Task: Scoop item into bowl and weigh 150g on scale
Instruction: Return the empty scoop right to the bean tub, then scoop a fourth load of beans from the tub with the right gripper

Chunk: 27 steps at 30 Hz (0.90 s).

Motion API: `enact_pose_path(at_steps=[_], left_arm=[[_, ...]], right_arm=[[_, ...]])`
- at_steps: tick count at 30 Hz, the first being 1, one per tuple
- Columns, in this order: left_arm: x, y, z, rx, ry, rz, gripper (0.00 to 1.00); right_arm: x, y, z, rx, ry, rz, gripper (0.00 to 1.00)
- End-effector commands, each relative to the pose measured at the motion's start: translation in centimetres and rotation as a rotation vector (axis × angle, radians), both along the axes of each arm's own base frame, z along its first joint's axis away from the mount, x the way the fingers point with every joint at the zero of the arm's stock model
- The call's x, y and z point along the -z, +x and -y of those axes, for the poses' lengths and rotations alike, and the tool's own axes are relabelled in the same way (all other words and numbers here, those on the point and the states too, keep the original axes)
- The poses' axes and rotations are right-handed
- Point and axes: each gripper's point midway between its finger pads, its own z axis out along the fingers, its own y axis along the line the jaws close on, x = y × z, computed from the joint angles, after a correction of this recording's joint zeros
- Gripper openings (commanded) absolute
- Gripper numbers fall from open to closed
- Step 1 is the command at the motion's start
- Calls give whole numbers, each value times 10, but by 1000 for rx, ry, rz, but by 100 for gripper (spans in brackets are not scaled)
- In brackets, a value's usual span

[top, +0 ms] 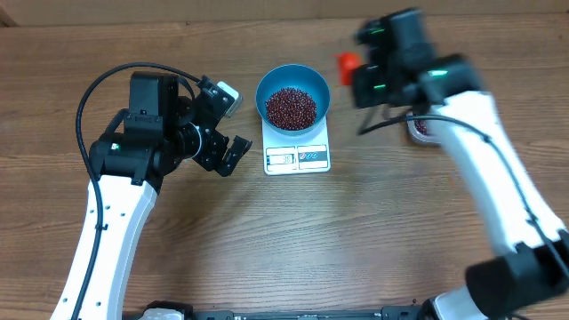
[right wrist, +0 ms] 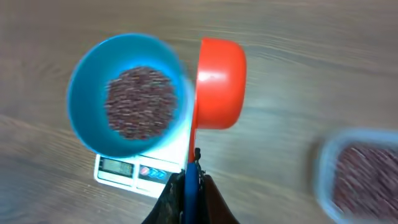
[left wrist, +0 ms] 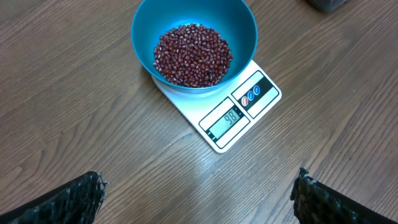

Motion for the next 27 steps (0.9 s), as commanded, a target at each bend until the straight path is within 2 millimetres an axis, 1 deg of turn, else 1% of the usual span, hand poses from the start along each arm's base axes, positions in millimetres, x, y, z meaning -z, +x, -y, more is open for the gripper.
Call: enact_pose_path(at_steps=[1,4,6,8,10,13,15,18,22,25,27], left_arm=[[3,1,-1,17,14,5,100],[3,1,-1,17,14,5,100],[3,1,-1,17,14,5,99],[3,1,-1,17,14,5,99],[3,1,-1,17,14,5,99],[3,1,-1,17,14,5,100],[3,1,-1,17,14,5,100],[3,1,-1,17,14,5,100],[3,1,-1,17,14,5,100],[3,1,-1,17,14,5,100],[3,1,-1,17,14,5,99]], right_arm=[[-36,-7,43,88,78,40,4],[-27,-14,94,197,49,-15,4],[-18,-19,124,275,26,-57,4],[-8,-24,152,350,-5,-95,4],[3,-28,170,383,-34,-124,4],[23,-32,187,391,-51,-175,4],[36,-31,193,405,-50,-213,4],[54,-28,196,387,-71,-261,4],[81,-26,211,413,-143,-336,4],[97,-25,216,427,-171,-375,4],[103,-24,218,433,-174,-390,4]])
